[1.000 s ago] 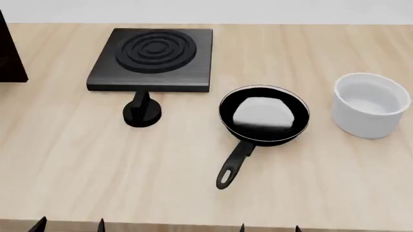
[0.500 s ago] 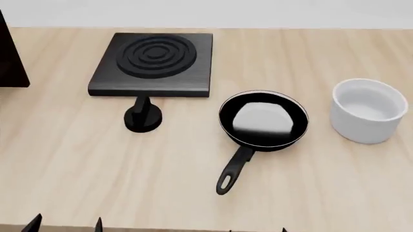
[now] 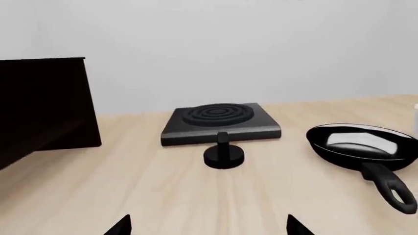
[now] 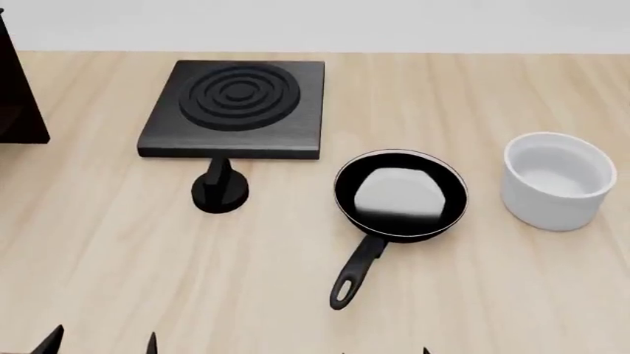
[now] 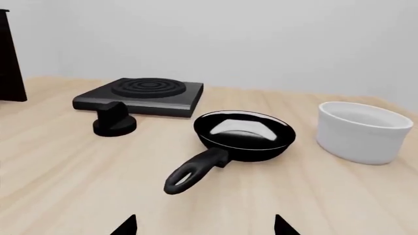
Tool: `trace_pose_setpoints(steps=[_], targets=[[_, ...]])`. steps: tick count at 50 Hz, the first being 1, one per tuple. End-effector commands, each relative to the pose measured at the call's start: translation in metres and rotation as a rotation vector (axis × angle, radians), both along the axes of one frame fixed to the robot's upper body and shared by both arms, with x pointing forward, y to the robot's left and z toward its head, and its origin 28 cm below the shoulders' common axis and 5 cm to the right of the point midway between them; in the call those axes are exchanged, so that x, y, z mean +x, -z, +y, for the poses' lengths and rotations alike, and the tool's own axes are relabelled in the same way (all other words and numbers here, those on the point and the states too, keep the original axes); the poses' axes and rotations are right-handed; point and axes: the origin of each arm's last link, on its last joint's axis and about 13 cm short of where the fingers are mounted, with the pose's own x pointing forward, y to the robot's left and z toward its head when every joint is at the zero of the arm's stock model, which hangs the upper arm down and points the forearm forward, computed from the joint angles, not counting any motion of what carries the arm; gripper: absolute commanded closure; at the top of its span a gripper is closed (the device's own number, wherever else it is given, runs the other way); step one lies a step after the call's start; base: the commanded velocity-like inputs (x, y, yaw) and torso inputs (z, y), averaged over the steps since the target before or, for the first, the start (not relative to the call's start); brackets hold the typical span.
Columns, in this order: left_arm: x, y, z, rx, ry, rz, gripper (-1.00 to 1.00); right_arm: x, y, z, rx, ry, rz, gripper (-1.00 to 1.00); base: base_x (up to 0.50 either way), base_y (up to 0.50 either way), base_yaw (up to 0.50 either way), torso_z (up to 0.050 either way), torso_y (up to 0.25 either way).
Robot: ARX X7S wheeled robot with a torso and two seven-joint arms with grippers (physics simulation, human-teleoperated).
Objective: Put the frying pan under the cabinet shelf.
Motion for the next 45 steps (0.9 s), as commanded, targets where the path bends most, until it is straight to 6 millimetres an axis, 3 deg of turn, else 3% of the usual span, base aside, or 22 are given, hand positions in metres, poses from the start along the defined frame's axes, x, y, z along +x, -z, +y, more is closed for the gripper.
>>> trace_pose_setpoints(steps=[1,8,20,31,45], targets=[[-0.001,-0.002,0.0,0.011,-0.008,-0.012,-1.0,0.0,-0.001,0.0,-0.001,-0.006,0.003,-1.0,0.0,0.0,0.0,0.05,0.0],[-0.003,-0.007,0.0,0.015,-0.017,-0.023,-1.0,0.002,-0.005,0.0,-0.023,-0.001,0.011,-1.0,0.0,0.0,0.0,0.047,0.0],[-0.004,-0.024,0.0,-0.02,-0.003,0.026,-1.0,0.005,-0.029,-0.003,-0.062,-0.007,-0.023,-1.0,0.0,0.0,0.0,0.0,0.0],[0.002,-0.068,0.007,0.06,0.032,0.017,-1.0,0.012,-0.076,-0.014,-0.104,-0.002,-0.047,-1.0,0.0,0.0,0.0,0.0,0.0],[0.007,-0.114,0.021,0.084,0.031,-0.035,-1.0,0.017,-0.12,-0.024,-0.17,0.0,-0.11,-1.0,0.0,0.0,0.0,0.0,0.0]])
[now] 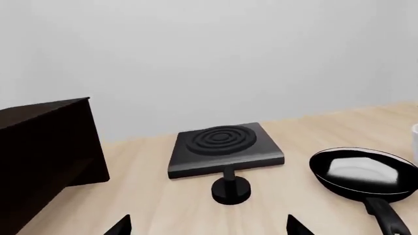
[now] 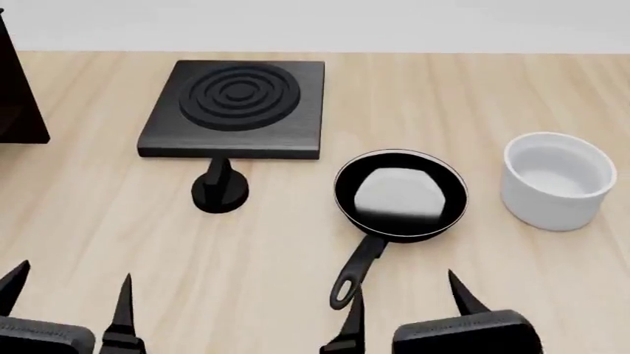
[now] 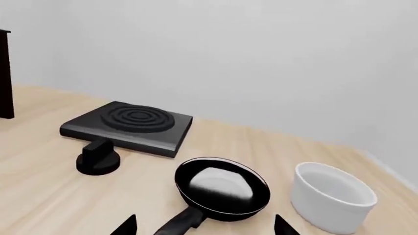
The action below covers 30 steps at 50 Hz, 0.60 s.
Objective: Put the frying pan under the cabinet shelf.
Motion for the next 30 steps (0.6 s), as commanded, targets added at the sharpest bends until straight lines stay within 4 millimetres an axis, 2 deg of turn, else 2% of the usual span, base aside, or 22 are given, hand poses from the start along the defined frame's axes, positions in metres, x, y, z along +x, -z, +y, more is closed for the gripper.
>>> trace_pose_setpoints(steps=[1,9,19,25,30], targets=[[0.001,-0.036,0.009,0.027,0.01,-0.031,-1.0,0.002,-0.037,-0.009,-0.055,0.007,-0.055,-1.0,0.0,0.0,0.0,0.0,0.0],[0.005,-0.061,0.013,0.066,-0.005,-0.084,-1.0,0.014,-0.069,-0.023,-0.078,0.091,-0.147,-1.0,0.0,0.0,0.0,0.0,0.0],[0.011,-0.097,0.016,0.107,-0.016,-0.147,-1.0,0.025,-0.107,-0.032,-0.153,0.094,-0.185,-1.0,0.0,0.0,0.0,0.0,0.0],[0.017,-0.117,0.016,0.129,-0.011,-0.169,-1.0,0.033,-0.121,-0.035,-0.192,0.087,-0.179,-1.0,0.0,0.0,0.0,0.0,0.0],[0.02,-0.136,0.014,0.148,0.003,-0.191,-1.0,0.039,-0.142,-0.033,-0.246,0.059,-0.181,-1.0,0.0,0.0,0.0,0.0,0.0]])
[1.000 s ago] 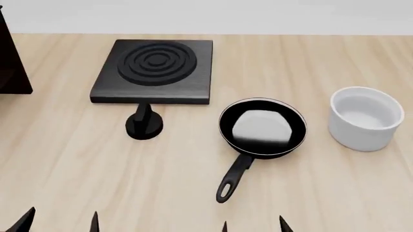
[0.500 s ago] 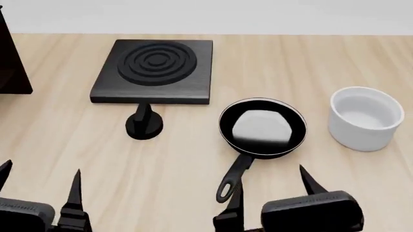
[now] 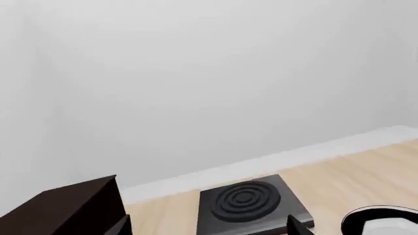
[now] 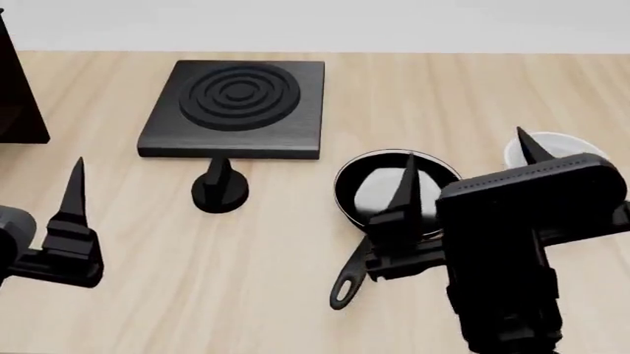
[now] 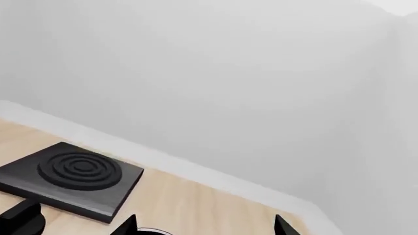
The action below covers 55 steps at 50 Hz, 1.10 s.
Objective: Put the frying pan under the cabinet shelf.
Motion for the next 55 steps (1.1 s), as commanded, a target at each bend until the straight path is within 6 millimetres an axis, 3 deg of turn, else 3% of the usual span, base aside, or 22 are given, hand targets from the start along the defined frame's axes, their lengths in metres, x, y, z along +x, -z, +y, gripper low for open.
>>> trace_pose_setpoints(steps=[1,12,21,27,37,55], targets=[[0.004,-0.041,-0.001,0.05,0.011,-0.053,-1.0,0.011,-0.044,-0.003,-0.092,-0.006,-0.011,-1.0,0.0,0.0,0.0,0.0,0.0],[0.018,-0.081,-0.001,0.085,-0.003,-0.105,-1.0,0.021,-0.1,0.001,-0.148,0.002,-0.06,-1.0,0.0,0.0,0.0,0.0,0.0],[0.025,-0.112,-0.005,0.104,0.005,-0.12,-1.0,0.026,-0.13,0.003,-0.158,-0.014,-0.08,-1.0,0.0,0.0,0.0,0.0,0.0],[0.031,-0.137,-0.004,0.095,0.007,-0.132,-1.0,0.035,-0.14,0.002,-0.166,-0.014,-0.056,-1.0,0.0,0.0,0.0,0.0,0.0],[0.039,-0.161,-0.002,0.092,-0.003,-0.124,-1.0,0.043,-0.159,0.0,-0.176,-0.008,-0.06,-1.0,0.0,0.0,0.0,0.0,0.0],[0.04,-0.162,0.0,0.096,-0.01,-0.128,-1.0,0.04,-0.163,0.001,-0.202,-0.026,-0.073,-1.0,0.0,0.0,0.0,0.0,0.0]])
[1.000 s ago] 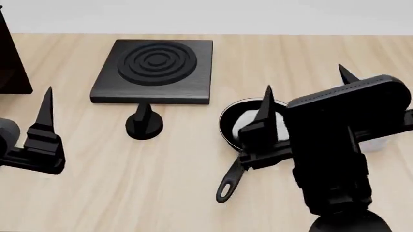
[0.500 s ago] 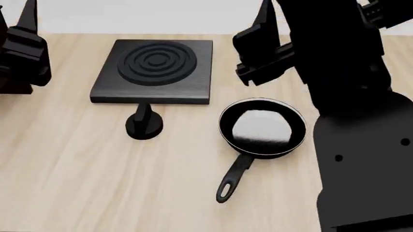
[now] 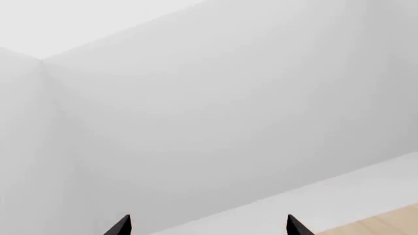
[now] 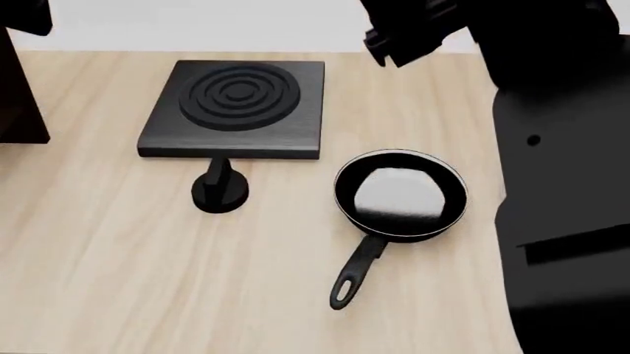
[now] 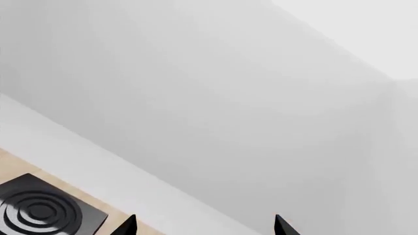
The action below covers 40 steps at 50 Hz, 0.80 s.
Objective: Put the frying pan under the cabinet shelf.
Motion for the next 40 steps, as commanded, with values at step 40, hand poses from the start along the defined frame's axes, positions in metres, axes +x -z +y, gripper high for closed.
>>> trace_pose_setpoints(steps=[40], targets=[[-0.0021,-0.0098,0.0012,0.015,-0.007,-0.001,-1.0,-0.0078,-0.0111,0.0046,-0.049,-0.016,-0.023,-1.0,0.0,0.47,0.0,0.0,0.0]])
